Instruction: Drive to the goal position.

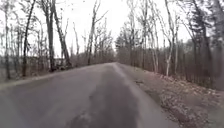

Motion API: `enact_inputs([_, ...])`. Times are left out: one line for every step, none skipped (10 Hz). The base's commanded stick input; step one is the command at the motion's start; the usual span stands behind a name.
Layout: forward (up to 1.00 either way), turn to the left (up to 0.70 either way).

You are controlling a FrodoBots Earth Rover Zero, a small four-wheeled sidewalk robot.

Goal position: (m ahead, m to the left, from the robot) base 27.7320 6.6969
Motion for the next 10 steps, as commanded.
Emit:
enact_inputs([0.85,0.00])
enact_inputs([0.85,0.00])
enact_inputs([0.85,0.00])
enact_inputs([0.85,0.00])
enact_inputs([0.85,0.00])
enact_inputs([0.85,0.00])
enact_inputs([0.85,0.00])
enact_inputs([0.85,0.00])
enact_inputs([0.85,-0.27])
enact_inputs([0.85,-0.30])
